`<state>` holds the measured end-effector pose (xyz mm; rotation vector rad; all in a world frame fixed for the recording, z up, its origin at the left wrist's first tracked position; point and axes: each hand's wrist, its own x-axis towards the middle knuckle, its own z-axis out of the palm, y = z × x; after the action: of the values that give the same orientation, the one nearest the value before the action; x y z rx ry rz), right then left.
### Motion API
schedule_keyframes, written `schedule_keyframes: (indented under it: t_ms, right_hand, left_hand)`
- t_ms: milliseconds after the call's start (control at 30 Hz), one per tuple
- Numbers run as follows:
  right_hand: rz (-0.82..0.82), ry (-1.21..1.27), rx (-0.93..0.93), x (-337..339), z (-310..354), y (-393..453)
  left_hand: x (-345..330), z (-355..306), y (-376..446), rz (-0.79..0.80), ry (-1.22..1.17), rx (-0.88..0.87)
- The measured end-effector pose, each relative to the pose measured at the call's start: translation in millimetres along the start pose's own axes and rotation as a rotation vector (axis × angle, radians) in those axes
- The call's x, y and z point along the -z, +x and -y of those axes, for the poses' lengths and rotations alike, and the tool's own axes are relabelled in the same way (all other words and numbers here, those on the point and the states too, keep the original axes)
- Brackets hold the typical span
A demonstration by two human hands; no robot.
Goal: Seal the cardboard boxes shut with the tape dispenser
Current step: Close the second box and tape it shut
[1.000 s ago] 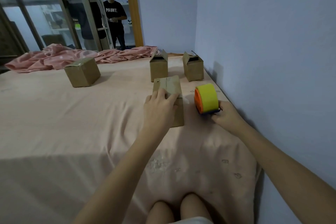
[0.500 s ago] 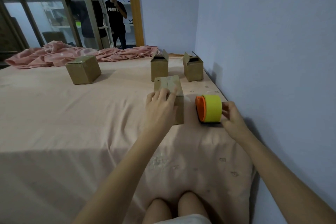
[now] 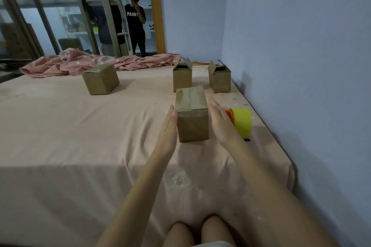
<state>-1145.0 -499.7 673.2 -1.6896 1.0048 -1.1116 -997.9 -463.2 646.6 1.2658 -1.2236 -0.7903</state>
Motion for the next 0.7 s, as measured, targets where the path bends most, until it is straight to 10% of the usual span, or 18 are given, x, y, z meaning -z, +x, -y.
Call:
schedule_keyframes:
  t_ms: [700]
  right_hand:
    - [-0.112,0.346,0.089,-2,-33,-14]
  left_hand:
    - [17,3,-9,0.005,-0.217,-0.104]
